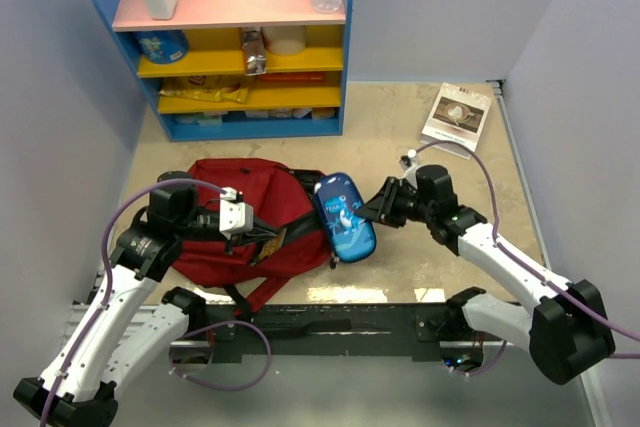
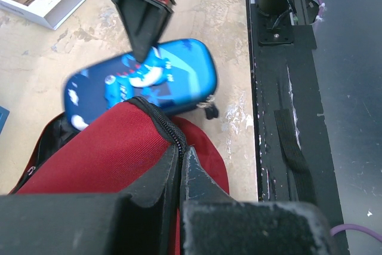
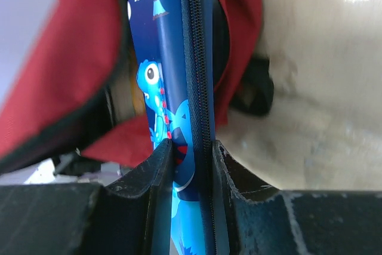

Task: Pack the student bag
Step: Pick up the stationery from the center of the board, then place the stationery in the student bag.

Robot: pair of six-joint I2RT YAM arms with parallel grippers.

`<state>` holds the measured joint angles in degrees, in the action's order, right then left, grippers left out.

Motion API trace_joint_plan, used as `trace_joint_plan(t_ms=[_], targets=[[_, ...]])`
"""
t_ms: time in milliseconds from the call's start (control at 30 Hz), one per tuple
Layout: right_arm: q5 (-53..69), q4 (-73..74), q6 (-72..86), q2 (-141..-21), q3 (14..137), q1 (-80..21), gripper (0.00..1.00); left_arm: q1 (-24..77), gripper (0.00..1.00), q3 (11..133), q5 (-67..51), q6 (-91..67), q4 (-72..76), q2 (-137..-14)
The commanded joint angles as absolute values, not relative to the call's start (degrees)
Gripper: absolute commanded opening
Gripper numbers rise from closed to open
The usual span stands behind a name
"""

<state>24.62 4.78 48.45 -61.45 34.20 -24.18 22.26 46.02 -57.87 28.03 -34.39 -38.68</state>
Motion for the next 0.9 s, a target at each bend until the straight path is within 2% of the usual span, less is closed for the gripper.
trace_joint_plan(t_ms=[0,167,300,500,667,867], targets=[[26.0,6.8,50.6,-59.8,32.7,-26.1,0.08,22.0,0.00,48.6,-61.0,27.4,-30.7,-38.4],[26.9,7.6,50.5,-61.0,31.2,-26.2,0.09,21.9,0.00,49.4,-61.9,27.3,-31.1,-38.8],[28.6,1.9,52.1,-66.5,31.2,-26.6,0.09,21.9,0.00,49.7,-63.8,27.2,-31.7,-38.8],[28.5,-2.6,51.9,-80.4,41.9,-33.5,0.09,21.9,0.00,50.1,-63.9,26.8,-31.9,-38.7],[28.0,-3.0,51.9,-85.7,49.2,-37.7,0.09,21.9,0.00,50.0,-63.6,24.8,-30.4,-38.4],[17.3,4.2,40.2,-88.2,58.7,-38.7,0.10,21.9,0.00,49.8,-65.5,25.5,-31.5,-38.7]])
